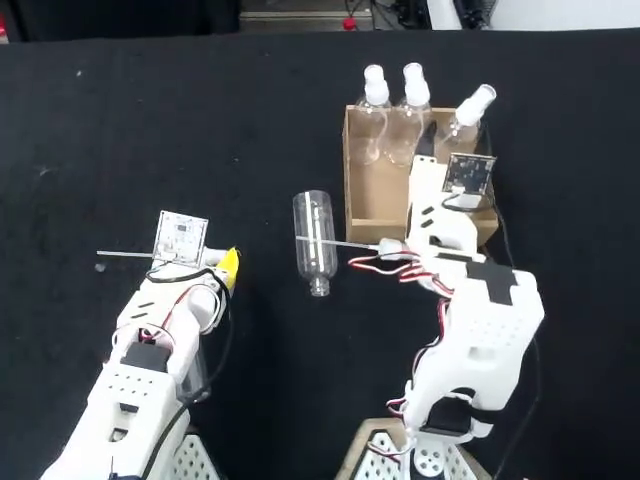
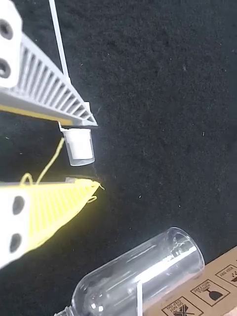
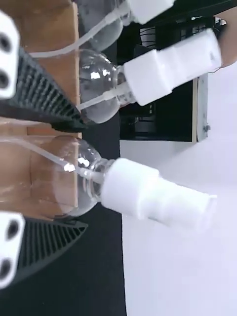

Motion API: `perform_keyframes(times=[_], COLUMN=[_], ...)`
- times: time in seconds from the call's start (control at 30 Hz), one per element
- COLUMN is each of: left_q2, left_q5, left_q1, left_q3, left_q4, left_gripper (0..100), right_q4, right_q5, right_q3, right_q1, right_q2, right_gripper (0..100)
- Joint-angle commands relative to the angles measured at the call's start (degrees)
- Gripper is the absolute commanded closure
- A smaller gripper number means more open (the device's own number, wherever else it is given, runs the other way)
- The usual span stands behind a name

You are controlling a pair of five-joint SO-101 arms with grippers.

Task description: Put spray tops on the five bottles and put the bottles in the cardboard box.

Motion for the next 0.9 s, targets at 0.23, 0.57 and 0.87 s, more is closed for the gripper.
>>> perform_keyframes(times=[0.23, 0.57, 0.87], left_q2=[-0.79, -0.79, -0.79], left_q5=[0.09, 0.09, 0.09], left_q1=[-0.04, 0.04, -0.04], left_q3=[-0.66, -0.66, -0.66], left_q4=[-1.32, -1.32, -1.32], left_gripper=[83, 83, 83], right_q4=[-1.14, -0.97, -0.97], right_q5=[0.00, 0.00, 0.00], right_q3=[1.19, 6.90, 16.04], right_q1=[0.70, 0.97, 1.05], right_q2=[-4.88, -11.38, -18.42], right_gripper=[76.8, 76.8, 77.2])
